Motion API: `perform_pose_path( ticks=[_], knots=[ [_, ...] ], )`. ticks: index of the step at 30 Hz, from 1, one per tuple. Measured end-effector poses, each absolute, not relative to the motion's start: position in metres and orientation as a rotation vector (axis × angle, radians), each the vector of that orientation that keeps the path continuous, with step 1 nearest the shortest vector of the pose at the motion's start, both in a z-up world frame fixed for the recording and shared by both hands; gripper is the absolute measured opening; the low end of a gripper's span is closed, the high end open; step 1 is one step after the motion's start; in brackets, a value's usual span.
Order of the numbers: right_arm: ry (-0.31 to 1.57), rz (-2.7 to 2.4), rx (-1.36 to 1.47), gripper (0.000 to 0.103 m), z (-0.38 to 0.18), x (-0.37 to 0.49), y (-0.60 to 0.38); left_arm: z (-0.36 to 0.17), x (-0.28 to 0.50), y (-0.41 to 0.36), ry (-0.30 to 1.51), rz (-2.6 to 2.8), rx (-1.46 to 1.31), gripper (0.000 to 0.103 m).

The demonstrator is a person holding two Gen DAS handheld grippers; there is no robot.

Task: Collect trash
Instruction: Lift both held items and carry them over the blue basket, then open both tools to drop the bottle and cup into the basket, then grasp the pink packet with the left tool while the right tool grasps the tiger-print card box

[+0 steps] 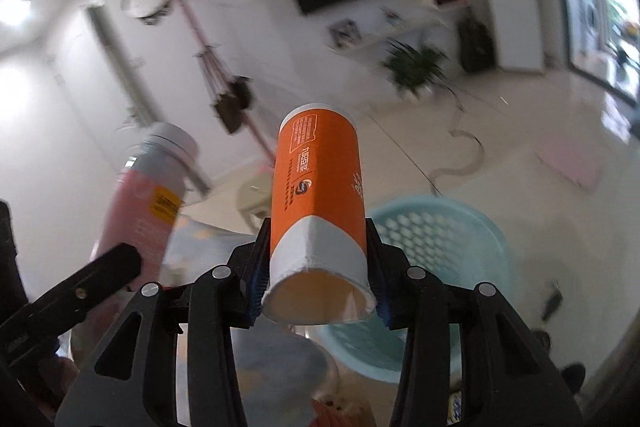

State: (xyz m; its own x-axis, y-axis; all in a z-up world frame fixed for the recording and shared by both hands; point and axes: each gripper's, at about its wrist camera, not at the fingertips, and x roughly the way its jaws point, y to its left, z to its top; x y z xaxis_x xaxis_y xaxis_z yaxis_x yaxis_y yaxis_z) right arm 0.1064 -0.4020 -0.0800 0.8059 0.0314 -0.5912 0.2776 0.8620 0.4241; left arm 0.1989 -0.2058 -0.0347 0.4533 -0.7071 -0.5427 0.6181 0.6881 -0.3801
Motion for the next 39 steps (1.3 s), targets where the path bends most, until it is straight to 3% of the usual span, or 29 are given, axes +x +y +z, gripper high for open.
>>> perform_pose_path(
  ticks=[8,13,16,20,31,39],
  knots=[
    [0.802,-0.279,0.591,0.042,-0.154,0.124,-0.438,-0.097,0.228,-0.234,0.786,-0.765,-0.194,0.047],
    [0.855,-0.299,0.597,0.045,-0.171,0.136,-0.439,-0.112,0.242,-0.246,0.827,-0.768,-0.232,0.047],
    [0.860,-0.316,0.600,0.046,-0.175,0.137,-0.444,-0.110,0.238,-0.242,0.792,-0.759,-0.253,0.065],
    [0.866,-0.323,0.606,0.054,-0.176,0.136,-0.443,-0.101,0.234,-0.235,0.768,-0.769,-0.233,0.065],
    [0.771,-0.229,0.525,0.054,-0.122,0.127,-0.402,-0.061,0.210,-0.186,0.652,-0.743,-0.287,0.065],
    [0.648,-0.064,0.415,0.054,-0.068,0.121,-0.329,-0.030,0.179,-0.090,0.573,-0.594,-0.304,0.065]
  ],
)
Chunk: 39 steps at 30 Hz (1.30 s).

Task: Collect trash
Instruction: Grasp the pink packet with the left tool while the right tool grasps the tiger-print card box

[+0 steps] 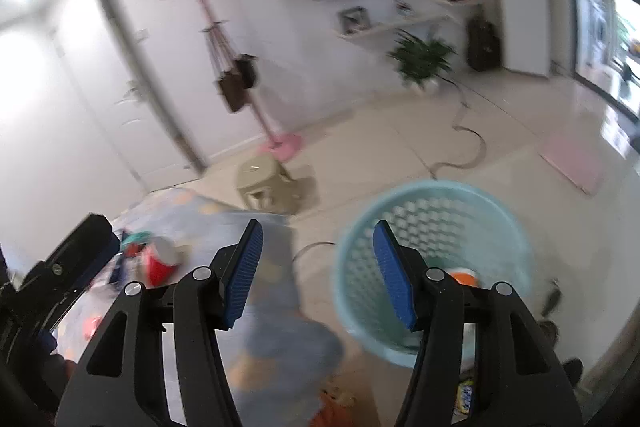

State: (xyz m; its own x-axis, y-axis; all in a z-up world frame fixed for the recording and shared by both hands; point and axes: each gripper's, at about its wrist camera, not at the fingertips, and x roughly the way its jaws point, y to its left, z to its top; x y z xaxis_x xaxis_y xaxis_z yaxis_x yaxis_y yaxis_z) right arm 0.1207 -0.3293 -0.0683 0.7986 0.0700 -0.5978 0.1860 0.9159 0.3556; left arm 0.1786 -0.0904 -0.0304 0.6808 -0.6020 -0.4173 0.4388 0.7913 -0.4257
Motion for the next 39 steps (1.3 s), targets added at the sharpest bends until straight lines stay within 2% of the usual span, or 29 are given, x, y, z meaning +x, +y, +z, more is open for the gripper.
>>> perform_pose_path(
  ticks=[6,8,15,17,21,28,34,39],
  knots=[
    [0.624,0.080,0.322,0.054,-0.058,0.125,-0.263,-0.036,0.156,0.003,0.580,-0.409,-0.290,0.065],
    [0.642,0.121,0.300,0.054,-0.060,0.130,-0.242,-0.043,0.151,0.034,0.598,-0.367,-0.300,0.073],
    [0.679,0.228,0.222,0.054,-0.068,0.145,-0.177,-0.065,0.148,0.117,0.675,-0.208,-0.297,0.074],
    [0.696,0.266,0.206,0.054,-0.070,0.153,-0.157,-0.072,0.151,0.129,0.703,-0.166,-0.271,0.080],
    [0.729,0.329,0.186,0.049,-0.076,0.165,-0.126,-0.090,0.157,0.151,0.755,-0.107,-0.266,0.081],
    [0.780,0.426,0.118,0.031,-0.083,0.188,-0.075,-0.111,0.169,0.154,0.818,-0.108,-0.272,0.081],
    [0.859,0.458,0.134,0.031,-0.103,0.211,-0.056,-0.130,0.178,0.155,0.868,-0.099,-0.285,0.081],
    [0.907,0.432,0.161,0.031,-0.118,0.228,-0.054,-0.130,0.174,0.149,0.851,-0.069,-0.229,0.075]
  ],
)
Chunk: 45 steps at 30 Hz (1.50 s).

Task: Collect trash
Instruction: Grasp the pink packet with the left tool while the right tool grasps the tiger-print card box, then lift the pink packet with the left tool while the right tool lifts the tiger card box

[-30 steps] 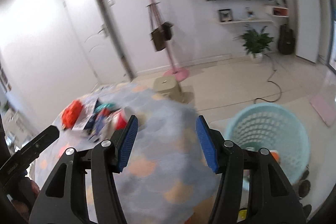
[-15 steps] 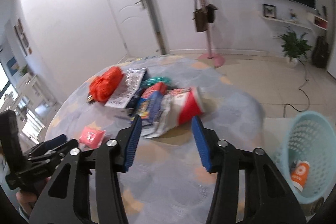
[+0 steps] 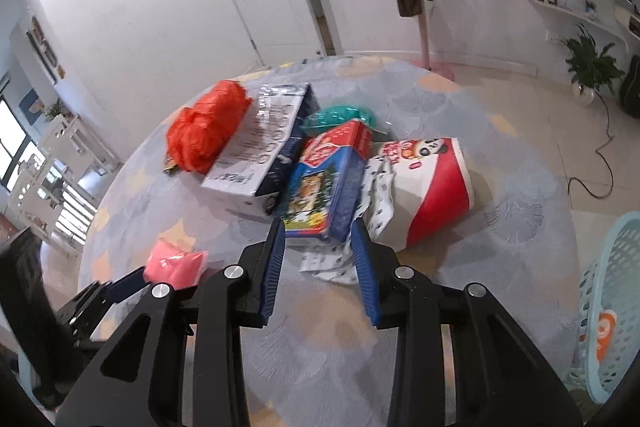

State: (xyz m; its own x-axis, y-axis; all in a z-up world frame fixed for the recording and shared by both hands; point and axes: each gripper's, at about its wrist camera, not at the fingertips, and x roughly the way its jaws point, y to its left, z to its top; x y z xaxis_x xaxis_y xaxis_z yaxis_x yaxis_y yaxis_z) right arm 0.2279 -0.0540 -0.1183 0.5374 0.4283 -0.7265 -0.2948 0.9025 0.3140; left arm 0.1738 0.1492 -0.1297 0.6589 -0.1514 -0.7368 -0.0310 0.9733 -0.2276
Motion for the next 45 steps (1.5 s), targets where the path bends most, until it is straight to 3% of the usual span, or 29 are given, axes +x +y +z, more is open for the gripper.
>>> perform_pose_path(
  ticks=[5,11,36,41,45],
  knots=[
    [0.953,0.425,0.199,0.031,-0.130,0.238,-0.056,-0.128,0.172,0.158,0.833,-0.048,-0.270,0.054],
    [0.973,0.474,0.278,0.033,-0.134,0.248,-0.055,-0.127,0.170,0.160,0.826,-0.048,-0.286,0.049],
    [0.999,0.400,0.235,0.033,-0.134,0.272,-0.016,-0.128,0.164,0.156,0.823,-0.115,-0.304,0.053],
    [0.991,0.436,0.274,0.018,-0.129,0.262,-0.031,-0.127,0.161,0.159,0.821,-0.148,-0.313,0.060],
    [0.972,0.491,0.249,0.017,-0.116,0.234,-0.046,-0.127,0.160,0.159,0.819,-0.163,-0.314,0.063]
  ],
)
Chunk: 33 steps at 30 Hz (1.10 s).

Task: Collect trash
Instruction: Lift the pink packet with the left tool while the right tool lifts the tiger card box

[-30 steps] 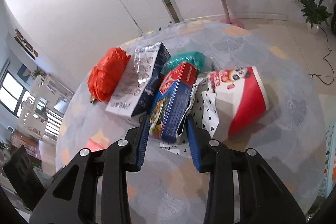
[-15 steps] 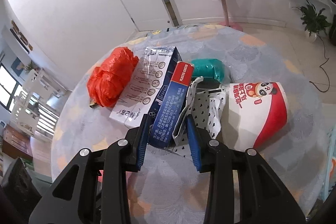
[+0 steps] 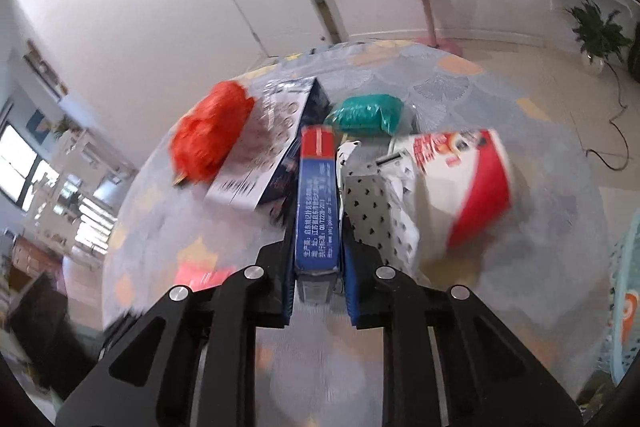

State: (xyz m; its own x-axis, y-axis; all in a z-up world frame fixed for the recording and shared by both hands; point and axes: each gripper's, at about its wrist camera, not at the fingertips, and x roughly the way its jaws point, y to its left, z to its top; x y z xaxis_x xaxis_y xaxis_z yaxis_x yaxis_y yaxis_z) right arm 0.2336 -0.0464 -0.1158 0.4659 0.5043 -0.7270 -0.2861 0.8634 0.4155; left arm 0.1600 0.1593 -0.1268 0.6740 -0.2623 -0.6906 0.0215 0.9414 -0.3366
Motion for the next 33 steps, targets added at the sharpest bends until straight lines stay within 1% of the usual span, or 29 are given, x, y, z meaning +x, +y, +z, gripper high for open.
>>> perform_pose_path(
  ticks=[6,8,9,10,12,13,14,16,19,22,23,25,27,29,33],
  knots=[
    [1.055,0.587,0.317,0.018,-0.121,0.189,-0.088,-0.128,0.159,0.160,0.820,-0.168,-0.320,0.064],
    [1.066,0.586,0.315,0.024,-0.127,0.180,-0.096,-0.128,0.159,0.158,0.821,-0.168,-0.310,0.067],
    [1.069,0.564,0.289,0.025,-0.130,0.177,-0.098,-0.128,0.159,0.157,0.823,-0.169,-0.304,0.067],
    [1.062,0.531,0.259,0.029,-0.132,0.174,-0.101,-0.127,0.159,0.155,0.824,-0.170,-0.296,0.069],
    [1.033,0.484,0.233,0.041,-0.130,0.170,-0.111,-0.127,0.159,0.152,0.827,-0.166,-0.276,0.069],
    [1.002,0.455,0.217,0.049,-0.126,0.167,-0.117,-0.127,0.158,0.150,0.828,-0.165,-0.272,0.070],
    [0.973,0.427,0.198,0.052,-0.121,0.164,-0.121,-0.127,0.158,0.149,0.828,-0.165,-0.269,0.070],
    [0.919,0.417,0.156,0.052,-0.111,0.157,-0.127,-0.127,0.160,0.149,0.829,-0.163,-0.266,0.071],
    [0.903,0.470,0.118,0.052,-0.107,0.153,-0.116,-0.128,0.163,0.146,0.832,-0.155,-0.251,0.071],
    [0.913,0.468,0.045,0.053,-0.120,0.154,-0.092,-0.128,0.164,0.142,0.836,-0.145,-0.227,0.071],
    [0.926,0.469,0.032,0.057,-0.126,0.156,-0.085,-0.128,0.164,0.141,0.836,-0.144,-0.224,0.071],
    [0.947,0.461,0.023,0.060,-0.135,0.160,-0.075,-0.128,0.164,0.141,0.837,-0.142,-0.222,0.071],
    [0.956,0.439,-0.006,0.060,-0.143,0.163,-0.069,-0.128,0.165,0.141,0.838,-0.142,-0.223,0.072],
    [0.975,0.436,-0.009,0.061,-0.150,0.168,-0.065,-0.128,0.166,0.139,0.840,-0.147,-0.217,0.076],
    [0.967,0.421,-0.032,0.061,-0.152,0.171,-0.056,-0.128,0.173,0.129,0.863,-0.115,-0.161,0.077]
  ],
)
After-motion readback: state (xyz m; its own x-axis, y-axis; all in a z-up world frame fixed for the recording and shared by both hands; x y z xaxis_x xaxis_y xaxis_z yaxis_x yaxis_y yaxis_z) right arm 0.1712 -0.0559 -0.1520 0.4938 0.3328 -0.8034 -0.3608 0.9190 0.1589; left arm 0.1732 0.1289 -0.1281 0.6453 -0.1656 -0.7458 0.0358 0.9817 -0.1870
